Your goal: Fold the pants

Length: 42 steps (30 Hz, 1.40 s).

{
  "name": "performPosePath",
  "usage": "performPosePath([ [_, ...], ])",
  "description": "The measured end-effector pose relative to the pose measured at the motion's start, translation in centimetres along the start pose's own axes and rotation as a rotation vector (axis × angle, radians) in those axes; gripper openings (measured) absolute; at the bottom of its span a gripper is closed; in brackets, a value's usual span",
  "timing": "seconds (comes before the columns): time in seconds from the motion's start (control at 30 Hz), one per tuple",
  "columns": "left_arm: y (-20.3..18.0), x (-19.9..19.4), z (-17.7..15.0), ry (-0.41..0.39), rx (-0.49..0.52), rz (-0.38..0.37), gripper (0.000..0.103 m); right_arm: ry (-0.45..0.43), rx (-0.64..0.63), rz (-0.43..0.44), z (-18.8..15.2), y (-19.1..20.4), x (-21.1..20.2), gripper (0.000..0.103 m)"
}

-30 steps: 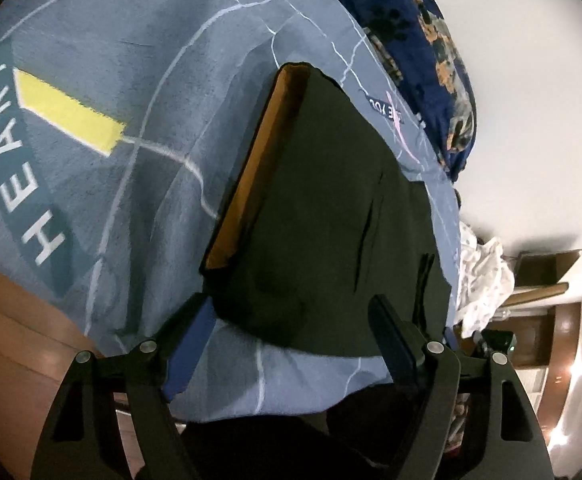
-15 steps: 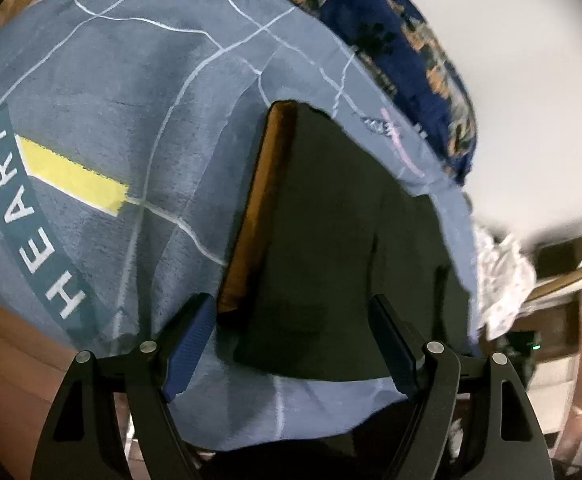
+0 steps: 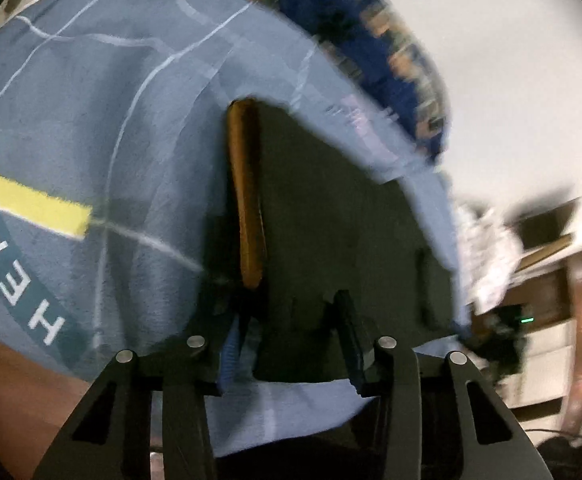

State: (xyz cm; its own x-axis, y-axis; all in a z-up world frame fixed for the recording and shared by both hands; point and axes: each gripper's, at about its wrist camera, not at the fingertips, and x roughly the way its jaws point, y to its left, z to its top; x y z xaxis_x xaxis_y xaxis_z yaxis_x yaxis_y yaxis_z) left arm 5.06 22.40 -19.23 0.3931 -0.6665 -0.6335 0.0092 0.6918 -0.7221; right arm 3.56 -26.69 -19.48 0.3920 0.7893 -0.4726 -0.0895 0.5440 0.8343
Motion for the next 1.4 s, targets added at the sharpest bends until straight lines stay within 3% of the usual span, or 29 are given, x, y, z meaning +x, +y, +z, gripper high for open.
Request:
performPosePath([
  [0.07, -1.0, -1.3, 0.1, -0.045, 0.035, -0.048, 0.043, 0.0, 0.002, -0.003, 0.0, -0.1, 0.0, 0.07],
  [0.2, -1.0, -0.2, 1.0, 0.009, 0.044, 0.06, 0.043, -0.001, 0.019, -0.002, 0.1, -0.4, 0.1, 0.072],
  [0.37, 0.7, 1.3, 0.8, 0.046, -0.027, 0.069, 0.044, 0.008, 0.012, -0.01, -0.1, -0.3, 0.3, 0.072],
  [0.43, 1.0, 1.7, 0.7, 0.062, -0.038, 0.084, 0.055, 0.004, 0.011, -0.007, 0.0, -0.3, 0.2, 0.072],
  [0.67, 0.7, 2.6, 0.8, 0.068, 0.011, 0.123, 0.057, 0.006, 0.018, -0.005, 0.0, -0.4, 0.2, 0.073],
  [0.7, 0.5, 2.7, 0.8, 0.068, 0.019, 0.132, 0.053, 0.007, 0.016, -0.005, 0.0, -0.4, 0.2, 0.073],
  [0.73, 0.0, 2.7, 0.9, 0.063, 0.037, 0.153, 0.039, 0.01, 0.014, -0.007, 0.0, -0.4, 0.3, 0.073],
  [0.8, -0.7, 2.1, 0.9, 0.04, 0.038, 0.141, 0.033, 0.009, 0.005, -0.008, -0.1, -0.3, 0.3, 0.073],
  [0.9, -3.1, 0.9, 1.0, -0.006, 0.07, 0.117, 0.029, -0.001, -0.017, -0.013, -0.2, -0.1, 0.2, 0.073],
  [1.1, -10.3, -0.3, 1.0, -0.046, 0.169, -0.008, 0.028, -0.007, 0.0, -0.008, -0.1, -0.4, 0.2, 0.073],
  [1.27, -17.5, 1.7, 0.5, -0.004, 0.295, -0.102, 0.026, -0.014, 0.037, 0.071, 0.4, -0.4, 0.1, 0.073],
  [1.33, -20.5, 3.3, 0.0, 0.037, 0.339, -0.164, 0.011, -0.016, 0.064, 0.13, 0.9, -0.3, 0.3, 0.073],
  [1.4, -23.4, 5.4, -0.9, 0.073, 0.409, -0.168, 0.008, -0.017, 0.088, 0.185, 1.4, 0.0, 0.5, 0.073],
])
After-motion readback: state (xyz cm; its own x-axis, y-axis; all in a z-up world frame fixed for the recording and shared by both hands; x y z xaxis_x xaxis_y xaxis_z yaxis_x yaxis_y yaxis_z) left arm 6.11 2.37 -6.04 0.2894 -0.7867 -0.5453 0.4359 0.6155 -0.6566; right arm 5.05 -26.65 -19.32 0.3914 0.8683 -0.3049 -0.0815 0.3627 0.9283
